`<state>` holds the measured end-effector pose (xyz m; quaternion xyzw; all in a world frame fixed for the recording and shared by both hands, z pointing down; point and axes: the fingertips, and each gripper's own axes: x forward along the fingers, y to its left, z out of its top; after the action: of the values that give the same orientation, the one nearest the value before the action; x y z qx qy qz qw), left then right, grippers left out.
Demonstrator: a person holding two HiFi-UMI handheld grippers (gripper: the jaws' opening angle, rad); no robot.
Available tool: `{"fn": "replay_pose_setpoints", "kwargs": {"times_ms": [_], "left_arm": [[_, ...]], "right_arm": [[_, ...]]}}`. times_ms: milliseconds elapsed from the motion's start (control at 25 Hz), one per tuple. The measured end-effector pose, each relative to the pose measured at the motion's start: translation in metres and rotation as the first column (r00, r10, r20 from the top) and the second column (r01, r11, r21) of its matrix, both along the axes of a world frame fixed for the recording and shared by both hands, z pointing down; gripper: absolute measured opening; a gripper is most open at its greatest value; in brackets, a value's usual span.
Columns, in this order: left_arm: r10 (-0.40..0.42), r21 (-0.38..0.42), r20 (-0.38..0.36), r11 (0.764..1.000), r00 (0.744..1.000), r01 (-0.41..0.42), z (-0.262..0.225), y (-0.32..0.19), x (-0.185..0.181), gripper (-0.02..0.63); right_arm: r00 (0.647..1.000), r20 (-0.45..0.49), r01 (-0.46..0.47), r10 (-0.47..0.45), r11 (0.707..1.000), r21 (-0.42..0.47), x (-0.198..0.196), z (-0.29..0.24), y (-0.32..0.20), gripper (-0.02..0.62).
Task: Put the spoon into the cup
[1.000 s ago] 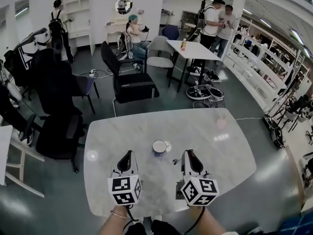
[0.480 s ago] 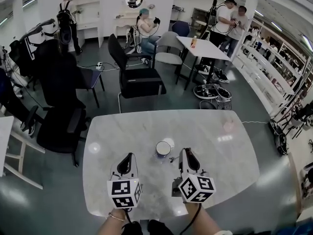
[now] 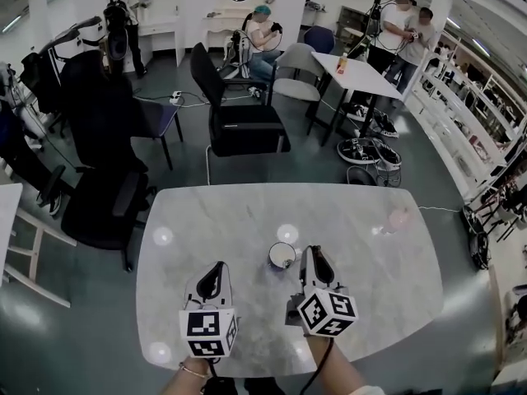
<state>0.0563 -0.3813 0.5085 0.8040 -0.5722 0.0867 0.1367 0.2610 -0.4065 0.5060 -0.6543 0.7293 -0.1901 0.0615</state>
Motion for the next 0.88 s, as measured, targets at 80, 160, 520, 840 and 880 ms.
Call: {"fn": "replay_pose_setpoints", "kwargs": {"times_ms": [80, 160, 520, 840, 880], "left_arm": [[-0.007, -0.016, -0.002, 1.0, 1.0, 0.007, 0.008, 0.0, 0.001, 0.015], [-0.014, -0.028, -0.004, 1.0, 1.0, 0.014, 0.014, -0.001, 0.001, 0.015], [-0.041, -0.054, -0.009, 0.998, 0.999, 0.041, 0.029, -0.005, -0.003, 0.015], [-0.052, -0.072, -0.012, 0.996, 0.999, 0.051, 0.041, 0.0, -0.004, 0.015], [-0.053, -0.074, -0.012, 0.996, 0.999, 0.052, 0.042, 0.001, -0.005, 0.015]], "right_arm": [[1.0, -0.002, -0.001, 0.001, 1.0, -0.01, 0.002, 0.01, -0.006, 0.066], [1.0, 0.003, -0.006, 0.006, 1.0, -0.019, 0.004, 0.019, -0.011, 0.066], [1.0, 0.015, -0.009, 0.01, 0.998, -0.056, 0.004, 0.05, -0.023, 0.066], [1.0, -0.011, 0.012, -0.013, 0.997, -0.081, -0.002, 0.073, -0.024, 0.066], [1.0, -0.013, 0.016, -0.017, 0.996, -0.084, -0.003, 0.075, -0.025, 0.066]]}}
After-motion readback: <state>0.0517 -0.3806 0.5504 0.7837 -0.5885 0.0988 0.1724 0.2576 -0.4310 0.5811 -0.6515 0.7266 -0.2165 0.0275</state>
